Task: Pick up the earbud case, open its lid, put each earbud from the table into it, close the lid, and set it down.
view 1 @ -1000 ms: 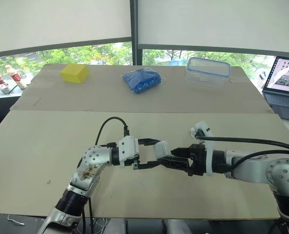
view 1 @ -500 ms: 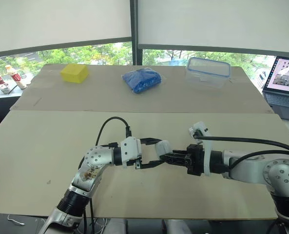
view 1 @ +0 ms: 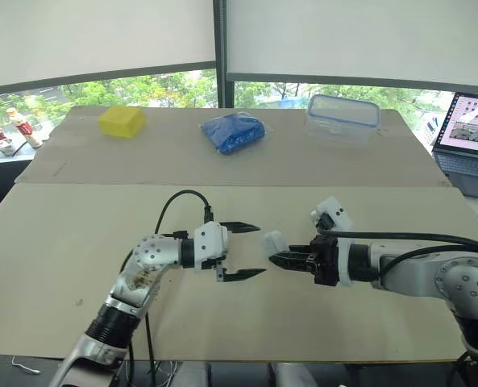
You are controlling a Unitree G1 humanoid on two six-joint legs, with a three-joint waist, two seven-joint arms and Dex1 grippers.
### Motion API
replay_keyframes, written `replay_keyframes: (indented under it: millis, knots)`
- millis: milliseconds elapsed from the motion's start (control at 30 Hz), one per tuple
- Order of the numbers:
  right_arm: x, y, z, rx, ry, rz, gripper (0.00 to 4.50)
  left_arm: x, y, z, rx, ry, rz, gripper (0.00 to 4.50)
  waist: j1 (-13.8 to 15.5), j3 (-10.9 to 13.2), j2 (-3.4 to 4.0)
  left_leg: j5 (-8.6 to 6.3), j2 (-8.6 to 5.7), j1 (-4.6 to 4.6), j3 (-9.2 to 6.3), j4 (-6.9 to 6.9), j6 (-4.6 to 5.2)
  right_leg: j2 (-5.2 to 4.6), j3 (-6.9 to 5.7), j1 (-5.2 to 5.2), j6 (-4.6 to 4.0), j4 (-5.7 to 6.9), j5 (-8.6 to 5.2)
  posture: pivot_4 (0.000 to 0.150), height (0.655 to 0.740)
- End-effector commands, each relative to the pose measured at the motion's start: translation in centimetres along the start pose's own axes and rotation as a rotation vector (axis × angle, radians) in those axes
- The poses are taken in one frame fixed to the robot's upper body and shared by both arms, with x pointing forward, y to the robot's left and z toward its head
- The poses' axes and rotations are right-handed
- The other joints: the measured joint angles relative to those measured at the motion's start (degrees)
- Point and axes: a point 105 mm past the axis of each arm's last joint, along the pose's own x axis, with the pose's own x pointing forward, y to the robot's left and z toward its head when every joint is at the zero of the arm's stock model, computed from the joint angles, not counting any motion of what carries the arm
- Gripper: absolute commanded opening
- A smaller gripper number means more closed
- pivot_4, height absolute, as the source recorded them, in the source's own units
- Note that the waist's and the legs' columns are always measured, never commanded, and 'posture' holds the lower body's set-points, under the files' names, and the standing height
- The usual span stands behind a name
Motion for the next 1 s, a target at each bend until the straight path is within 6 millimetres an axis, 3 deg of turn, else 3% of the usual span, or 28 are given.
replay_keyframes:
  millis: [33,133,267,500,933,1000]
  knots:
    - [-0.3,0.4,0.5,-0.225,0.043,-0.008,0.74,-0.1,-0.7,0.6,-0.113,0.043,-0.098,4.50,0.0,0.0,0.02,0.00,0.00,-0.02,-0.01,0.00,0.00,0.00,-0.01,-0.02,0.00,-0.01,0.00,0.150,0.6859]
    - [-0.4,0.4,0.3,-0.439,0.113,-0.011,0.74,0.1,-1.5,1.2,-0.161,0.075,-0.174,4.50,0.2,0.0,0.05,0.00,0.00,-0.10,-0.04,0.01,0.00,-0.02,-0.07,-0.05,0.01,-0.06,-0.01,0.150,0.6859]
    - [-0.4,0.3,-0.1,-0.579,0.161,0.010,0.74,0.7,-1.7,2.0,-0.138,0.070,-0.197,4.50,0.3,0.0,0.05,0.00,0.00,-0.11,-0.06,0.03,-0.01,-0.02,-0.10,-0.03,0.01,-0.10,-0.01,0.150,0.6859]
    - [0.0,0.5,-0.6,-0.641,0.181,0.063,0.74,2.4,-1.1,2.9,-0.037,0.036,-0.213,4.50,0.4,0.0,0.05,0.00,-0.01,-0.12,-0.06,0.05,-0.01,-0.02,-0.10,-0.03,0.00,-0.08,0.00,0.150,0.6859]
    - [0.5,0.7,-0.7,-0.681,0.182,0.086,0.74,3.6,-1.6,3.2,-0.027,-0.002,-0.241,4.50,0.4,0.0,0.05,0.00,-0.02,-0.12,-0.08,0.09,0.00,-0.02,-0.10,-0.03,0.00,-0.03,0.00,0.150,0.6859]
    - [0.6,0.8,-0.8,-0.687,0.184,0.088,0.74,3.6,-1.7,3.2,-0.029,-0.004,-0.241,3.98,0.4,0.0,0.05,0.00,-0.02,-0.12,-0.08,0.09,-0.01,-0.02,-0.10,-0.04,0.00,-0.03,0.00,0.150,0.6859]
